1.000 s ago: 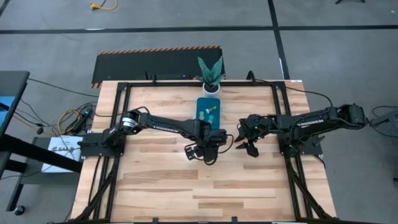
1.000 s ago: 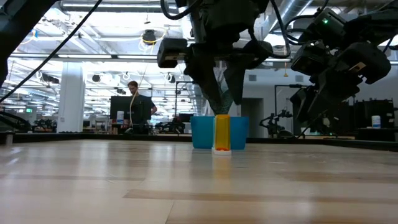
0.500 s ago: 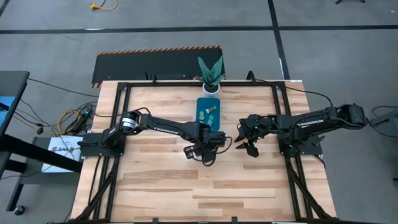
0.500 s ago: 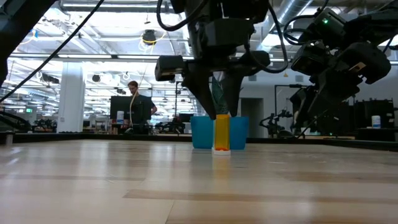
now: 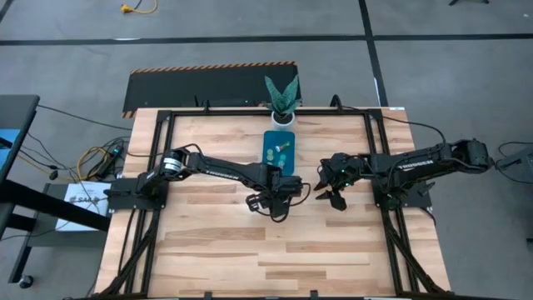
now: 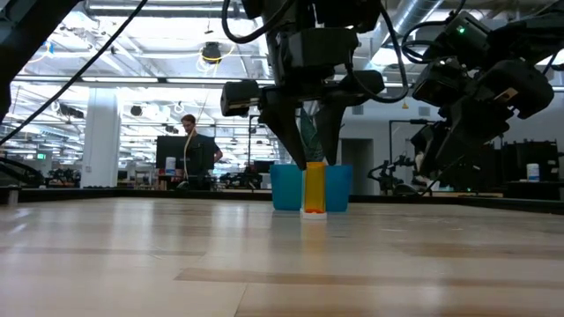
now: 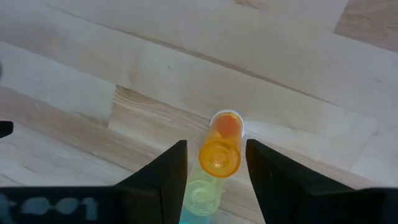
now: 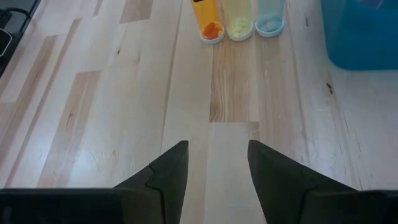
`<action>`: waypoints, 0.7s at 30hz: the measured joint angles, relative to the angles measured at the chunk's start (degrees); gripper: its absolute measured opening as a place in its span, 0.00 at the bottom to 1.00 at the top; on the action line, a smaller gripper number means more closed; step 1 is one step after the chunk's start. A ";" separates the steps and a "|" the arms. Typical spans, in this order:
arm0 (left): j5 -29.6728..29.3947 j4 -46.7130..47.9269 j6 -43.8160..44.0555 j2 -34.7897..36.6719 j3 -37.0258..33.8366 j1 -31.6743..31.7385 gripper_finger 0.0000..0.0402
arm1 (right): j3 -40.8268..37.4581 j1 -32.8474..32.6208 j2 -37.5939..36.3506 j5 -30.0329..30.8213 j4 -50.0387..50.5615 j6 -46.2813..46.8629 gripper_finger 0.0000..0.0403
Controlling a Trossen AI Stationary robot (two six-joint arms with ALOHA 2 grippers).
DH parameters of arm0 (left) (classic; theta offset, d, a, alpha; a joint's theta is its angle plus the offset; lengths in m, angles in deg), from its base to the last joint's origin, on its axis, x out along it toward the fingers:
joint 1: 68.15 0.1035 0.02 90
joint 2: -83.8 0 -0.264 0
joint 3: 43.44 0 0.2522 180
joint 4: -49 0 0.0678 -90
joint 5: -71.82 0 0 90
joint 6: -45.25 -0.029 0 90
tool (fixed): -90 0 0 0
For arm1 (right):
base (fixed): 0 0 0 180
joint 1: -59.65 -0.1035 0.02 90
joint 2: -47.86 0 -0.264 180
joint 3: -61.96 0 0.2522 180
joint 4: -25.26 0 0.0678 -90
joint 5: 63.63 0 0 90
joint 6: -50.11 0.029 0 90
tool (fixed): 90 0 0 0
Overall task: Pick and place pill bottles into a basket
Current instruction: Put the orange pill bottle into the blue bin
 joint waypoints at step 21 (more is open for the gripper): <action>2.07 -0.15 -2.17 -3.58 0.04 0.81 0.38 | 0.00 0.00 -0.02 1.76 -0.15 -0.04 0.39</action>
